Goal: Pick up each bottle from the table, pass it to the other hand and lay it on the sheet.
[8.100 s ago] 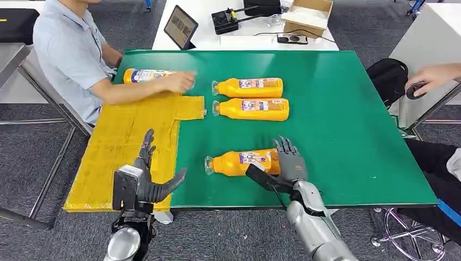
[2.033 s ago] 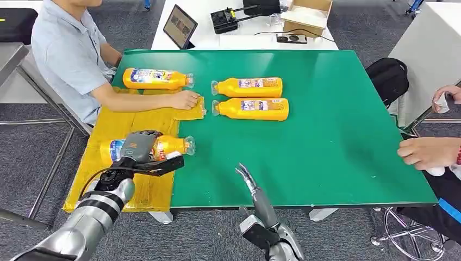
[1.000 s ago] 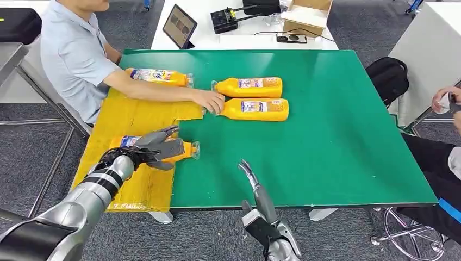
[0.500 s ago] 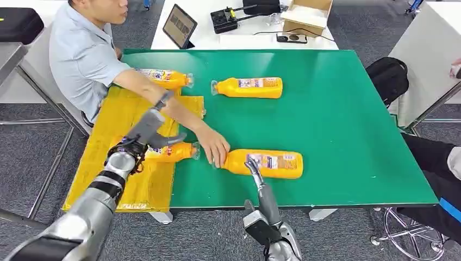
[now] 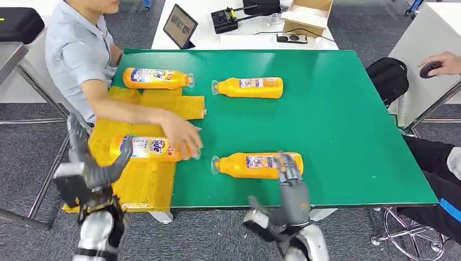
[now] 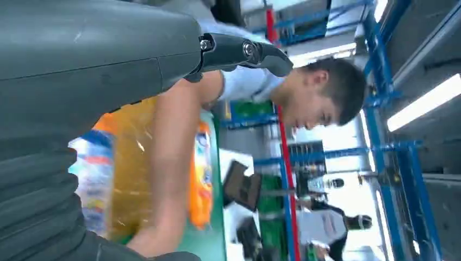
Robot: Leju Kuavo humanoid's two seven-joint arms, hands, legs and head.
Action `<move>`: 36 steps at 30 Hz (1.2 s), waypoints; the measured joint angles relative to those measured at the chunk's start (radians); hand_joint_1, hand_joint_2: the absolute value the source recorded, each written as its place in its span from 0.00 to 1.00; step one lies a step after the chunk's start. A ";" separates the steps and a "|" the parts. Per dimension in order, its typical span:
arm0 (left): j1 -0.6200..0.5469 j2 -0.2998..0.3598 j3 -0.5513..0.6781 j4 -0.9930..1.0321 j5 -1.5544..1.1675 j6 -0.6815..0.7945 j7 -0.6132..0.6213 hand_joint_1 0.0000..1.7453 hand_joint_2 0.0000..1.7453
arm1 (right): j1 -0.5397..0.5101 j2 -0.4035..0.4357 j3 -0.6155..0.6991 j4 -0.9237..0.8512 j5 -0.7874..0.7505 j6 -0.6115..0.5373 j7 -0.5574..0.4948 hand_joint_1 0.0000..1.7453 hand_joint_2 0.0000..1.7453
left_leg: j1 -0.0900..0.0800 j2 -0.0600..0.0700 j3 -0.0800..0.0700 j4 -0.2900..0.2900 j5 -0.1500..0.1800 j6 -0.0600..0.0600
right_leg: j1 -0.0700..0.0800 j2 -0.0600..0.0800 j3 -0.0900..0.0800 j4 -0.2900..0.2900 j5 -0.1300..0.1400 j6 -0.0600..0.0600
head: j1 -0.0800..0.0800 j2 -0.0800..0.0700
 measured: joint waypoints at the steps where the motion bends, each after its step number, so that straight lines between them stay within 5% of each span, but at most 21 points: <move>1: 0.018 0.000 -0.002 -0.014 -0.013 0.002 0.000 0.00 1.00 | -0.003 -0.005 -0.009 0.001 0.012 0.014 0.017 0.00 1.00 | 0.000 0.000 0.000 0.000 0.000 0.000 | 0.000 0.000 0.000 0.000 0.000 0.000 | 0.000 0.000; 8: 0.080 -0.010 -0.035 -0.099 -0.067 -0.004 0.047 0.00 1.00 | -0.115 -0.048 -0.091 0.122 0.073 0.044 0.094 0.00 1.00 | 0.000 0.000 0.001 0.000 0.002 0.001 | 0.000 0.000 0.001 0.000 0.002 0.002 | 0.000 0.000; 23: 0.058 -0.016 -0.067 -0.089 -0.033 -0.030 0.060 0.00 1.00 | -0.280 -0.066 -0.121 0.383 0.044 0.071 0.080 0.00 1.00 | 0.000 0.000 0.000 0.000 0.003 0.001 | 0.000 0.000 0.001 0.001 0.002 0.002 | 0.000 0.000; 36: -0.037 -0.025 -0.080 0.000 0.021 -0.061 0.072 0.00 1.00 | -0.482 0.028 0.006 0.663 0.151 0.088 0.082 0.00 1.00 | 0.001 -0.001 0.000 0.000 0.004 0.001 | 0.001 0.000 0.001 0.002 0.003 0.002 | 0.000 0.000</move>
